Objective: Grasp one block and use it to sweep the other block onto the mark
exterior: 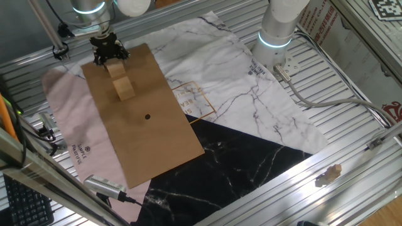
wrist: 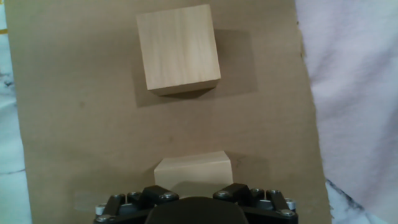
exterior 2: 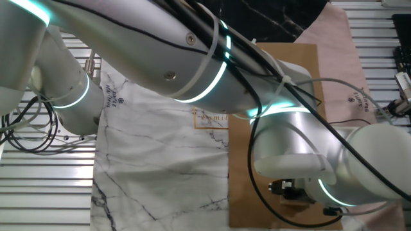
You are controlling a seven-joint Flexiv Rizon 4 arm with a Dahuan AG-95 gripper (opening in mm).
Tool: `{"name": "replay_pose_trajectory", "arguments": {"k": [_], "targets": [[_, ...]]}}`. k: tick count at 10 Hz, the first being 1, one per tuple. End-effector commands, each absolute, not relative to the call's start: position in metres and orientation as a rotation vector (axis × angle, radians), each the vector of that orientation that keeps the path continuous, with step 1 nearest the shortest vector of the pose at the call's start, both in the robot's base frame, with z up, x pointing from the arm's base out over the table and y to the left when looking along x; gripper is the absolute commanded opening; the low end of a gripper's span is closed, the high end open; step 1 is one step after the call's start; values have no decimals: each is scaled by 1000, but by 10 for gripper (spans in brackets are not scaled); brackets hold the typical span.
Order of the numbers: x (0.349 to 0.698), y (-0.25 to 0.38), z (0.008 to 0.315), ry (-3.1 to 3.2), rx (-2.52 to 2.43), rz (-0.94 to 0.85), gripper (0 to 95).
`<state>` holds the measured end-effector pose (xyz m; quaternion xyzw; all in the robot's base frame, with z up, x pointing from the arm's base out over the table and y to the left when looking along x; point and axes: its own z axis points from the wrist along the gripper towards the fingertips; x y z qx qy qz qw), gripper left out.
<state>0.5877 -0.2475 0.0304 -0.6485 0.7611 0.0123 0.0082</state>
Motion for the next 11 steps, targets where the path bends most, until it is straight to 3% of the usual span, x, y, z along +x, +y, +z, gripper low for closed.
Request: {"name": "replay_pose_trajectory", "arguments": {"k": [1, 11], "targets": [[587, -248, 30, 2382, -2021, 36, 760], [587, -245, 29, 2395, -1999, 35, 760]]}}
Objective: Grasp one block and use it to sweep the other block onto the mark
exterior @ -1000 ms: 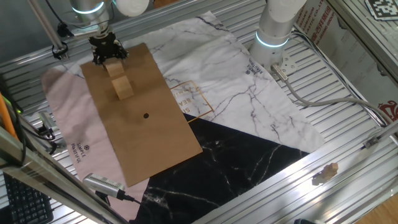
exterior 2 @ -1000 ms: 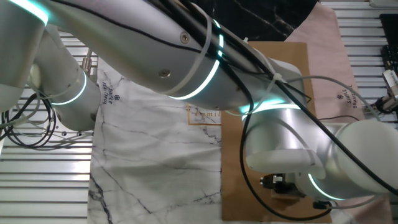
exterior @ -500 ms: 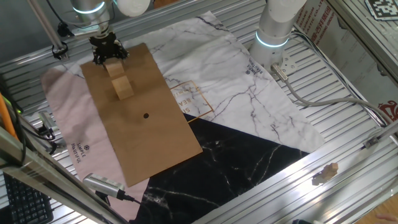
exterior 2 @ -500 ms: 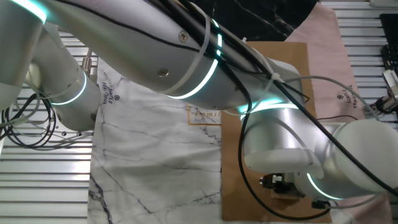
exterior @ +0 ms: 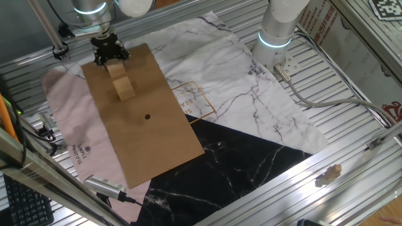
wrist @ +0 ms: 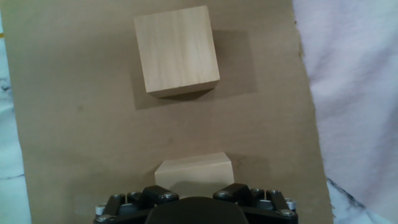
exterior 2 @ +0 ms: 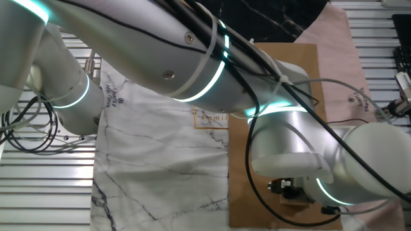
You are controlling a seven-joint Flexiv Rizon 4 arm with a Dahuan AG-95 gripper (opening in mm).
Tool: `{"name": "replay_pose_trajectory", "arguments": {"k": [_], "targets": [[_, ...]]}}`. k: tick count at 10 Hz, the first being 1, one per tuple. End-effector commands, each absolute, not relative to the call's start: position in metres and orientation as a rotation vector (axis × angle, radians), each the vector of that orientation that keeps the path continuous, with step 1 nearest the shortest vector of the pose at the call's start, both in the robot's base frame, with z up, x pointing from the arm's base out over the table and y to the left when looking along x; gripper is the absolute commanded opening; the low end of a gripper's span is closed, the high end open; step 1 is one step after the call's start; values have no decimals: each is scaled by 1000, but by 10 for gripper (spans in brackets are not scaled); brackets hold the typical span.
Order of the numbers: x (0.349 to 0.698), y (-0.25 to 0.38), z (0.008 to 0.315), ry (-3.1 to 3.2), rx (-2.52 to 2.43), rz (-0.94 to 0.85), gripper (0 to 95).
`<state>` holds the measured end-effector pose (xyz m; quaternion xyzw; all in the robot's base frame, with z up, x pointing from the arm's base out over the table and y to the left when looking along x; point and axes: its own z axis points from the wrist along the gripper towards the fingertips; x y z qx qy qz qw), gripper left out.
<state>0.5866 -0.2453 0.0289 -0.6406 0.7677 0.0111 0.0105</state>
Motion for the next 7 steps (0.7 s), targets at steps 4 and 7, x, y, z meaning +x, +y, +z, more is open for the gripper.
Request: {"name": "replay_pose_trajectory", "arguments": {"k": [4, 7], "targets": [[586, -243, 28, 2400, -1991, 36, 760], [586, -242, 27, 2407, -1977, 16, 190]]}}
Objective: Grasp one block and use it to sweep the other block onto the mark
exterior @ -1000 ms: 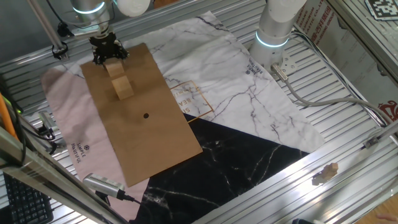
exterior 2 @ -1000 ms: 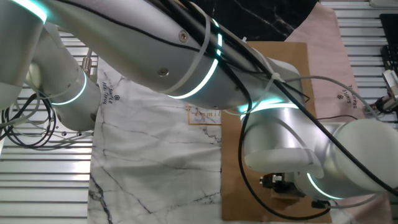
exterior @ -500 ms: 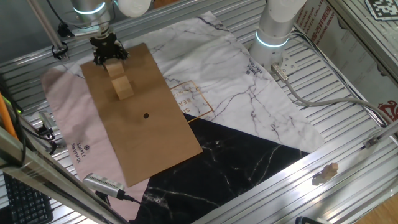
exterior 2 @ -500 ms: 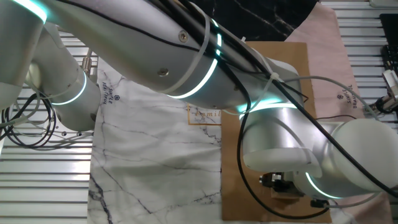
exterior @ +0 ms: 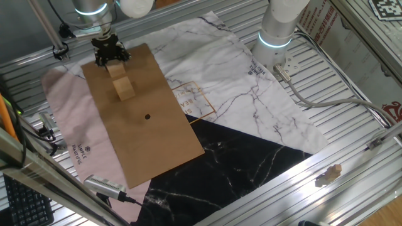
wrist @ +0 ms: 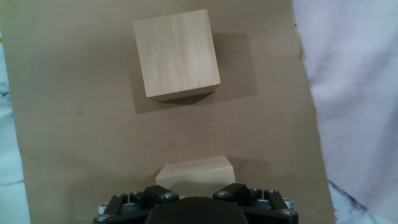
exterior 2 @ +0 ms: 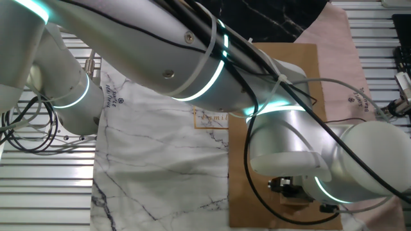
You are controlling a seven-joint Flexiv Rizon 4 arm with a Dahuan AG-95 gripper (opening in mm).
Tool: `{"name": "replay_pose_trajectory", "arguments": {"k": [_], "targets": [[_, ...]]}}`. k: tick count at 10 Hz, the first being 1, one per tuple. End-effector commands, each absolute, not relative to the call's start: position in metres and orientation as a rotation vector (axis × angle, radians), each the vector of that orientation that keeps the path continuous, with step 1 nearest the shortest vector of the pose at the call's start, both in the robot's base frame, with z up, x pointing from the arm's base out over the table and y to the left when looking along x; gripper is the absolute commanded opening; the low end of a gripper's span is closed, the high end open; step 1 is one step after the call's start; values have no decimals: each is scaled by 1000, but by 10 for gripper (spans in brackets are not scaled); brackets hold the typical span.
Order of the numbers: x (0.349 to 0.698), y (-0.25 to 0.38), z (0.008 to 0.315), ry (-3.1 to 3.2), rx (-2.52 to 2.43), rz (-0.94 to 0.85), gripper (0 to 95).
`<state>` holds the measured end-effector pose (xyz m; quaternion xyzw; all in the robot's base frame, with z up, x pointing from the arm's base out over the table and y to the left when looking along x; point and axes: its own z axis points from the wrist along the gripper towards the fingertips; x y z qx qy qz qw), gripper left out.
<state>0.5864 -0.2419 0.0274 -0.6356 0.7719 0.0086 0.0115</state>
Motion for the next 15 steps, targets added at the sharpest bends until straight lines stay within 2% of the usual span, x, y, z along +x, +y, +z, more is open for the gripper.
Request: {"name": "replay_pose_trajectory", "arguments": {"k": [1, 2, 15], "targets": [[586, -242, 27, 2418, -1966, 12, 190], [586, -242, 27, 2426, -1958, 8, 0], [587, -239, 29, 2357, -2038, 2, 0]]}}
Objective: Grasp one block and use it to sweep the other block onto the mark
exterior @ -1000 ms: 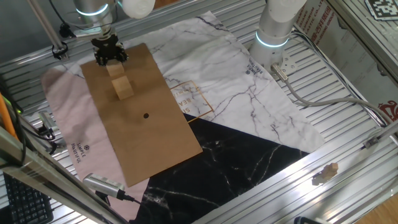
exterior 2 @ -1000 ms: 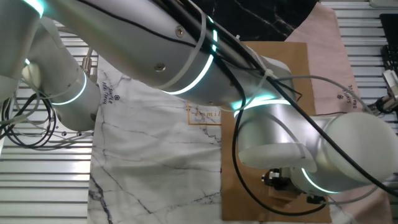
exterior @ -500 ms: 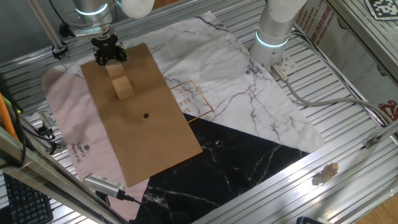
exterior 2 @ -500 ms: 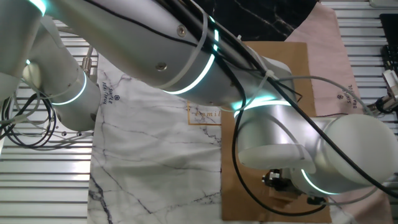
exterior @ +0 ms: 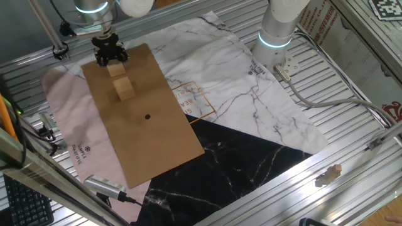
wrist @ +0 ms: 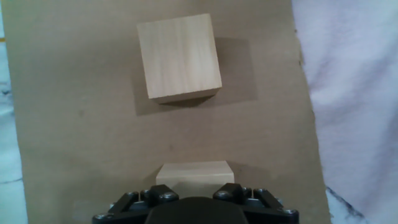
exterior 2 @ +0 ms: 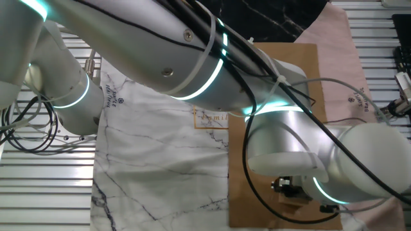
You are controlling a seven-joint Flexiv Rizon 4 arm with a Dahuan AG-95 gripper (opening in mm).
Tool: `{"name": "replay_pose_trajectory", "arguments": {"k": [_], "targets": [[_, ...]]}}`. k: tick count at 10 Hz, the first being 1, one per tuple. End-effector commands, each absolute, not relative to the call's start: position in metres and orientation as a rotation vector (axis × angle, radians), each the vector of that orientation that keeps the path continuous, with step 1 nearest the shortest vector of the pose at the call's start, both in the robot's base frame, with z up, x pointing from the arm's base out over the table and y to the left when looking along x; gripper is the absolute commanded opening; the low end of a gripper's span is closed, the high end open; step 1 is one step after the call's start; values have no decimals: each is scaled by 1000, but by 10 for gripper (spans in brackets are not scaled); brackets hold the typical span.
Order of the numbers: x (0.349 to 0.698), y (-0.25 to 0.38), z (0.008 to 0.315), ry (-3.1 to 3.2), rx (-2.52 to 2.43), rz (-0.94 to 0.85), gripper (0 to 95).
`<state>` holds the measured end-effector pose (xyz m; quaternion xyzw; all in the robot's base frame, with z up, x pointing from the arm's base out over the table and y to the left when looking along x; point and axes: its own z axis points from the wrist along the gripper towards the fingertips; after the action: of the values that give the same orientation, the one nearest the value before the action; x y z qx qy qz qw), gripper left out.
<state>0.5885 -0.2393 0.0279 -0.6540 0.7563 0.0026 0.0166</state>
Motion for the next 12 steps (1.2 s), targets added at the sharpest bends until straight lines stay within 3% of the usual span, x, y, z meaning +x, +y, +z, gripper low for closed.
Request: {"name": "replay_pose_trajectory", "arguments": {"k": [1, 12], "targets": [[588, -238, 29, 2356, -2039, 3, 0], [591, -226, 32, 2331, -2085, -22, 0]]}}
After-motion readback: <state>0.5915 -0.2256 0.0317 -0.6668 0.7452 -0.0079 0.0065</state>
